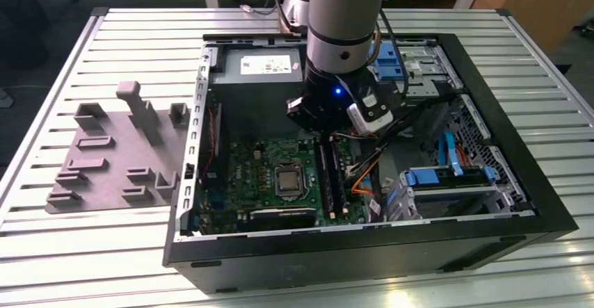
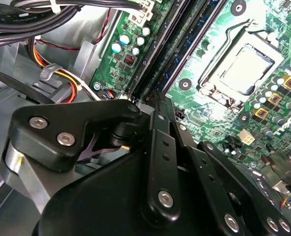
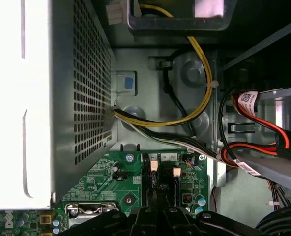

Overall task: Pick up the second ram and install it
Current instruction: 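Press down the second ram until it locks into place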

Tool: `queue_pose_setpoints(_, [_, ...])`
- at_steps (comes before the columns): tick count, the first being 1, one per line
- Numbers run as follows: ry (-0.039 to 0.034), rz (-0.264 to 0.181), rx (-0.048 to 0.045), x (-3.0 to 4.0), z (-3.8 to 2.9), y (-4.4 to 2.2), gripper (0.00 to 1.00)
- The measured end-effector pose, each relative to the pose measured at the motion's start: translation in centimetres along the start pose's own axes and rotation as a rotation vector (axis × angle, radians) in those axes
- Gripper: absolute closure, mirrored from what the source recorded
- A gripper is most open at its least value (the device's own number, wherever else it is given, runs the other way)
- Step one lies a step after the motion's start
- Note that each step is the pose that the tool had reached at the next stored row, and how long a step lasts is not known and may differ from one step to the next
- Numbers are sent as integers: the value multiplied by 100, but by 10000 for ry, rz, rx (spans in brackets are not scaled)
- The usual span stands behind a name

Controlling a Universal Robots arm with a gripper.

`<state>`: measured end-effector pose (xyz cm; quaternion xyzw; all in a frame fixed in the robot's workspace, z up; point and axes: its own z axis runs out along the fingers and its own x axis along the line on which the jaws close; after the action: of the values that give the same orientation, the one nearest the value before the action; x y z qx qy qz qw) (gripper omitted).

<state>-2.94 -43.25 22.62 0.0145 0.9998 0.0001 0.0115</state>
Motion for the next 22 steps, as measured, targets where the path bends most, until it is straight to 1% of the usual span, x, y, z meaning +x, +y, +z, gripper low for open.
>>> queue_pose_setpoints(8, [0,0,1,1,47,0,89])
queue_pose_setpoints(12, [0,0,1,1,49,0,89])
queue_pose_setpoints(17, [1,0,3,2,76,0,89])
queue_pose_setpoints(22, [0,0,1,2,81,0,89])
